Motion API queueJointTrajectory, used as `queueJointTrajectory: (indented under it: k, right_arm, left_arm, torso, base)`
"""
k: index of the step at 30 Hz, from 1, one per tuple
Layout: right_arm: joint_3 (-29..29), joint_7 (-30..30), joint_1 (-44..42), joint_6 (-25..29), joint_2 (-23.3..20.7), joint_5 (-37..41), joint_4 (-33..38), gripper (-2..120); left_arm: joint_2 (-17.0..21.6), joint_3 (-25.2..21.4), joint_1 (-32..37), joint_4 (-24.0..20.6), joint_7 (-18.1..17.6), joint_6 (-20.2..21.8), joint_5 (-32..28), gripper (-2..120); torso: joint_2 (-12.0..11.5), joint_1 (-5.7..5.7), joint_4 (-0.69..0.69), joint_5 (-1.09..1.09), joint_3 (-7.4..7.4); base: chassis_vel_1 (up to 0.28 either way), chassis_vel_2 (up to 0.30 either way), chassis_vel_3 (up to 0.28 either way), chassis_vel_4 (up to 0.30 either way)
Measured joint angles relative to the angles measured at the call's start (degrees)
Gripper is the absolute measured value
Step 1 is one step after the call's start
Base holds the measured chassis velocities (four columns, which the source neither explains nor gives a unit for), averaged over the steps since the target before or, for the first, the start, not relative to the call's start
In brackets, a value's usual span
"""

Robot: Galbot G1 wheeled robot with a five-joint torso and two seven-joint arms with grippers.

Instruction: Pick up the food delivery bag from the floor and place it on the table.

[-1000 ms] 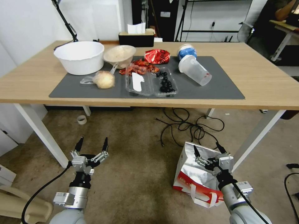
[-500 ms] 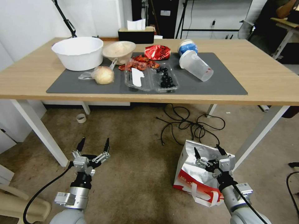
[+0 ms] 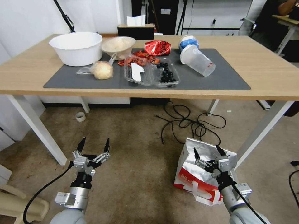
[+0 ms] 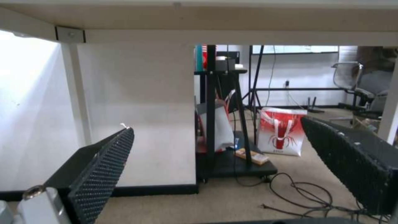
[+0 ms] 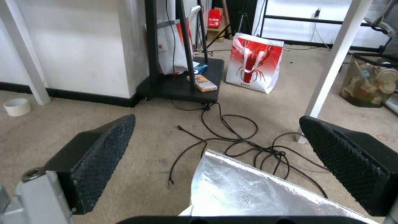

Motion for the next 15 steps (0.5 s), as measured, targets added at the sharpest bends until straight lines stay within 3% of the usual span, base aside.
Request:
queueJointTrajectory:
  k: [15]
  right_arm:
    - [0.1, 0.21, 0.37, -0.25, 0.1, 0.0, -0.05, 100]
  left_arm:
    - [-0.27, 0.02, 0.23, 0.17, 0.4, -0.06, -0.05, 100]
  torso:
    - [-3.3, -1.01, 0.0, 0.0, -2.29]
  base:
    - [0.0, 0.0, 0.0, 0.0]
